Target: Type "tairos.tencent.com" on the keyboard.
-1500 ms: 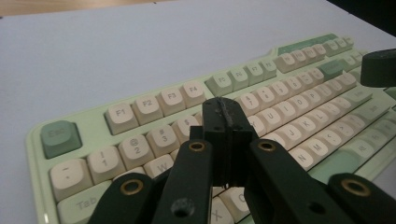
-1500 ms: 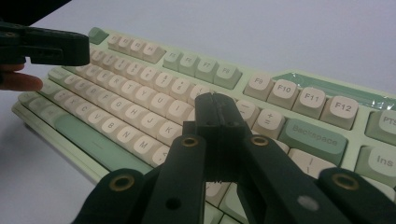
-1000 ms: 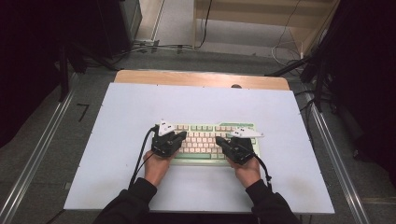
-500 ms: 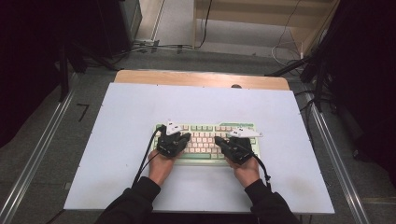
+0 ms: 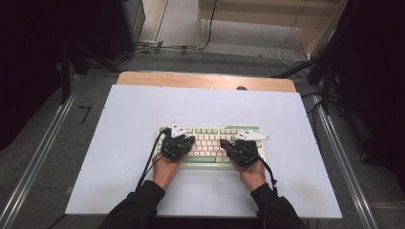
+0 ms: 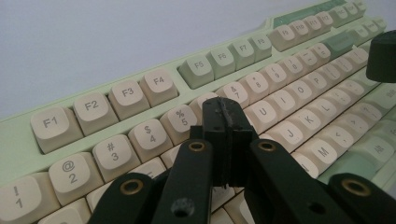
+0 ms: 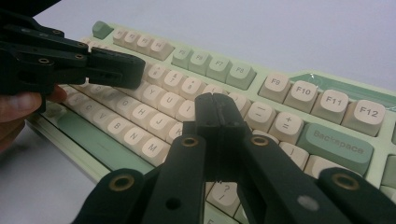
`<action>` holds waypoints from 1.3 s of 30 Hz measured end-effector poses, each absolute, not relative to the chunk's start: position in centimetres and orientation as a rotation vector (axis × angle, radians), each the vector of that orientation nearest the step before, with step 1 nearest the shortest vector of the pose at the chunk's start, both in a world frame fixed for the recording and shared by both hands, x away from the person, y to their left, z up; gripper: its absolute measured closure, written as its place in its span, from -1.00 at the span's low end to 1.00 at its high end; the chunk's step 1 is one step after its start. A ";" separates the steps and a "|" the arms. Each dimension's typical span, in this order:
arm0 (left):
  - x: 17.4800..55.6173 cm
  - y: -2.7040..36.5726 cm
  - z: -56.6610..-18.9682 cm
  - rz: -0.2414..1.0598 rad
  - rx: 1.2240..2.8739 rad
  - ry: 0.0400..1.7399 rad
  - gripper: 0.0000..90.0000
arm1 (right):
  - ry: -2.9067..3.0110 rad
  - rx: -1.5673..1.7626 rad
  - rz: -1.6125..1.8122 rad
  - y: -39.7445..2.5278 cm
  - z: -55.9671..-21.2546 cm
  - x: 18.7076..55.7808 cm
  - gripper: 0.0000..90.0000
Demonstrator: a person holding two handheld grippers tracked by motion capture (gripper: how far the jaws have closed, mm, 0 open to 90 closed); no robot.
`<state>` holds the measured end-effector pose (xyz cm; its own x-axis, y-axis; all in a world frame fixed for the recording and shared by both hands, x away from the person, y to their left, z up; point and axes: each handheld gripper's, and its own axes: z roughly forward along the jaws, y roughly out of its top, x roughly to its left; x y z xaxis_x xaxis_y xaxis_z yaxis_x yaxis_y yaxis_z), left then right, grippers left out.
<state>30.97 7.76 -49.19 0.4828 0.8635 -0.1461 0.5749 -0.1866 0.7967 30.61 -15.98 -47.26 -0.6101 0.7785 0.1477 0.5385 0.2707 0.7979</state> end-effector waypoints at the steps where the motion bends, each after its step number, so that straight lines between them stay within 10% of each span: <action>1: 31.0 7.8 -49.2 0.426 1.881 1.199 1.00 | 2.271 1.213 1.256 -16.0 -47.3 30.6 0.94; 39: 30.7 8.4 -48.6 0.401 1.840 1.195 1.00 | 2.271 1.214 1.254 -15.9 -47.3 30.6 0.94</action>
<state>30.74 8.38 -48.58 0.4850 0.8549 -0.1840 0.5704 -0.1497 0.8076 30.56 -15.94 -47.26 -0.6091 0.7794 0.1467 0.5394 0.2715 0.7971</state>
